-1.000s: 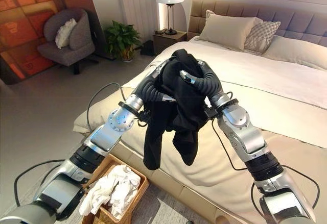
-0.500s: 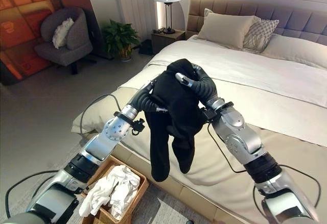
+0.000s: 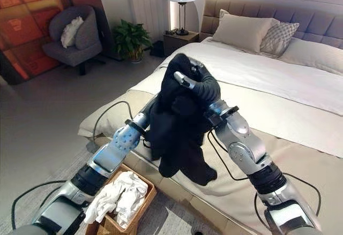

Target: Pick up clothes into the bucket

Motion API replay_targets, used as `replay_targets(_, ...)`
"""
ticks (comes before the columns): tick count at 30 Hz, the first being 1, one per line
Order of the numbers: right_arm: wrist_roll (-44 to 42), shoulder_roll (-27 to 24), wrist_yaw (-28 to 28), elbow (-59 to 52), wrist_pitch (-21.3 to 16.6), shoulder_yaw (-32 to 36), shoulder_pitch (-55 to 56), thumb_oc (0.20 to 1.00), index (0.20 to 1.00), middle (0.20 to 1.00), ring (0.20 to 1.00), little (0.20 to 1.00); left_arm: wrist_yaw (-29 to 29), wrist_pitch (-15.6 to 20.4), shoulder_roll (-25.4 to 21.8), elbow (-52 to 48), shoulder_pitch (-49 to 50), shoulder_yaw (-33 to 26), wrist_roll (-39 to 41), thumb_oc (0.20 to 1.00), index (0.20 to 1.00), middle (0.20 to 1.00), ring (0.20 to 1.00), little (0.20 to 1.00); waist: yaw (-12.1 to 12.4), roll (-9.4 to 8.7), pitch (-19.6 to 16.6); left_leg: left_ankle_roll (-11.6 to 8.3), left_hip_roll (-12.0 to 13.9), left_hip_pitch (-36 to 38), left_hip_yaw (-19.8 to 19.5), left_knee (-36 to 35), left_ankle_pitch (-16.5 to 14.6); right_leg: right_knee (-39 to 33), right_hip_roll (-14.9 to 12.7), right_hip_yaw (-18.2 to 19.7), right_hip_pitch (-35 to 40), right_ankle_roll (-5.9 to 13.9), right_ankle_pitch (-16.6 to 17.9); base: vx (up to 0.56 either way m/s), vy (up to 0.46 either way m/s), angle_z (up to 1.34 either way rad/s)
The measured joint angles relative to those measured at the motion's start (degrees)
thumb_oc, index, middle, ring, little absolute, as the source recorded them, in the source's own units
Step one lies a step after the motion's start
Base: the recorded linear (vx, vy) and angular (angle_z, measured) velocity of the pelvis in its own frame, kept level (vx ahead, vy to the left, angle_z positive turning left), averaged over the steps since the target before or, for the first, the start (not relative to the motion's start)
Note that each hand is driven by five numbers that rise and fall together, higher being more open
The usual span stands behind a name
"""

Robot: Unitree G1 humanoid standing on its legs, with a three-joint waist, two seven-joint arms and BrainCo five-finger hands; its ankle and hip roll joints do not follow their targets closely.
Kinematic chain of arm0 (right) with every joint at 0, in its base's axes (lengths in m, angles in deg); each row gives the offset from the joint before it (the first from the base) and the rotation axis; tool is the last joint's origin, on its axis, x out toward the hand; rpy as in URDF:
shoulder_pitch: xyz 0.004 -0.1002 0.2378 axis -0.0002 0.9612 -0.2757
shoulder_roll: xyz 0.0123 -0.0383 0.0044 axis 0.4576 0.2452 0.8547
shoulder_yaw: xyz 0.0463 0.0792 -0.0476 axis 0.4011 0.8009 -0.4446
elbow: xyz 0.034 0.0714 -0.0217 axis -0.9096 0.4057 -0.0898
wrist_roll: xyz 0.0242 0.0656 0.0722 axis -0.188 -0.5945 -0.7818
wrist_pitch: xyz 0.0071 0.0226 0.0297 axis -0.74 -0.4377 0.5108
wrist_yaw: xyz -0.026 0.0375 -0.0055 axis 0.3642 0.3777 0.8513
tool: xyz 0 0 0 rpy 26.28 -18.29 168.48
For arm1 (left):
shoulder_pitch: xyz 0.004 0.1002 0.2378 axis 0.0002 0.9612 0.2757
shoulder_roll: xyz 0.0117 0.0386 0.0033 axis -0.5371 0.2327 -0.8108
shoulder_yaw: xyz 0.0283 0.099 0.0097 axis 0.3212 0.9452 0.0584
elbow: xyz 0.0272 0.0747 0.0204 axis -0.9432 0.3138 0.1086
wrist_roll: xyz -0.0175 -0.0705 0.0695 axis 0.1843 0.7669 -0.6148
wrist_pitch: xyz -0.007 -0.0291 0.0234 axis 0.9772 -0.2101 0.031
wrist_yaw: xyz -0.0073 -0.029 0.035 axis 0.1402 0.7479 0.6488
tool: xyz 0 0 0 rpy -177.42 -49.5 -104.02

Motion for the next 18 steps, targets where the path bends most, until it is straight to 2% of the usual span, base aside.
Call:
replay_targets(2, 0.0, -1.5, 0.1, 0.0, 0.2, -0.2, 0.0, 0.2, 0.2, 0.2, 0.2, 0.2, 0.6, -0.1, -1.9, 0.1, 0.4, 0.3, 0.0, 1.0, 1.0, 1.0, 1.0, 1.0, 0.1, -0.11, 0.1, 0.0, 0.1, -0.2, -0.1, 0.0, 0.0, 0.0, 0.1, -0.1, -0.1, 0.03, 0.0, 0.0, 0.0, 0.0)
replay_targets(4, 0.0, -0.3, 0.6, -1.3, 0.2, -0.4, 0.0, 0.2, 0.2, 0.2, 0.2, 0.2, 1.4, 0.2, -1.9, -0.1, 2.6, 0.4, 0.1, 1.0, 1.0, 1.0, 1.0, 1.0, 0.5, -0.07, 0.1, 0.0, 0.2, -0.2, -0.1, 0.0, 0.0, 0.0, 0.2, -0.1, -0.1, -0.06, 0.0, 0.0, 0.0, 0.0)
replay_targets(5, 0.0, 0.0, 0.6, -1.7, 0.1, -0.5, 0.0, 0.2, 0.2, 0.2, 0.2, 0.2, 1.5, -0.1, -1.0, -0.1, 2.5, 0.8, 0.1, 1.0, 1.0, 1.0, 1.0, 1.0, 0.1, -0.16, 0.1, 0.0, 0.2, -0.2, -0.1, 0.0, 0.0, 0.0, 0.2, 0.0, -0.4, -0.07, 0.0, -0.01, -0.02, 0.09)
replay_targets(6, 0.0, 1.4, 0.6, -1.7, 0.1, -0.6, 0.0, 0.2, 0.2, 0.2, 0.2, 0.2, 1.3, -2.1, 1.2, -0.1, -0.3, 3.0, 0.1, 1.0, 1.0, 1.0, 1.0, 1.0, 0.6, -0.25, 0.1, -0.01, 0.2, -0.3, -0.4, 0.0, 0.0, 0.0, 0.2, -0.1, -0.4, -0.03, -0.1, -0.01, -0.016, 0.09)
replay_targets(7, 0.0, 2.5, 0.6, -1.7, 0.1, -0.6, 0.0, 0.2, 0.2, 0.2, 0.2, 0.2, 1.5, -2.3, 1.9, -0.1, -2.4, 4.0, 0.1, 1.0, 1.0, 1.0, 1.0, 1.0, 1.0, -0.26, 0.2, 0.0, 0.1, -0.3, -0.5, 0.0, 0.0, 0.0, 0.2, -0.1, -0.3, -0.04, -0.1, -0.01, -0.006, 0.03)
replay_targets(8, 0.0, 3.5, 0.6, -2.2, 0.2, -0.3, 0.0, 0.2, 0.2, 0.2, 0.2, 0.2, 1.1, -0.9, 2.0, -0.2, -2.3, 2.3, 0.0, 1.0, 1.0, 1.0, 1.0, 1.0, 1.5, -0.04, 0.2, 0.01, 0.1, -0.3, -0.4, 0.0, 0.0, 0.0, 0.1, -0.3, 0.0, -0.13, 0.0, -0.01, 0.002, -0.05)
replay_targets(10, 0.0, 1.7, 0.7, -2.6, -0.4, 0.1, -0.1, 0.2, 0.2, 0.2, 0.2, 0.2, 1.3, -0.7, 0.1, -0.4, 0.4, 0.2, 0.0, 1.0, 1.0, 1.0, 1.0, 1.0, 0.4, 0.0, 0.2, 0.01, 0.1, 0.2, -0.5, 0.0, 0.0, 0.0, 0.2, -0.4, 0.5, -0.19, 0.1, 0.0, 0.001, -0.02)
replay_targets(12, 0.0, 0.1, 0.8, -2.8, -0.4, 0.0, -0.1, 0.2, 0.2, 0.2, 0.2, 0.2, 1.9, -0.8, -2.3, -0.4, 3.7, 0.2, 0.0, 1.0, 1.0, 1.0, 1.0, 1.0, 0.6, -0.14, 0.2, 0.01, 0.3, 0.2, -0.5, 0.0, 0.0, 0.0, 0.3, -0.4, 0.4, -0.16, 0.0, 0.0, 0.0, 0.0)
replay_targets(18, 0.0, 2.1, 2.2, -4.3, -0.5, -0.2, -0.1, 0.2, 0.2, 0.2, 0.2, 0.2, 2.8, -1.3, -2.2, -0.3, 5.9, 0.9, 0.0, 1.0, 1.0, 1.0, 1.0, 1.0, 0.8, -0.3, 0.4, -0.01, 0.2, -0.1, -1.0, 0.0, 0.0, 0.0, 0.3, -0.5, 0.1, -0.12, -0.1, 0.0, -0.005, 0.06)
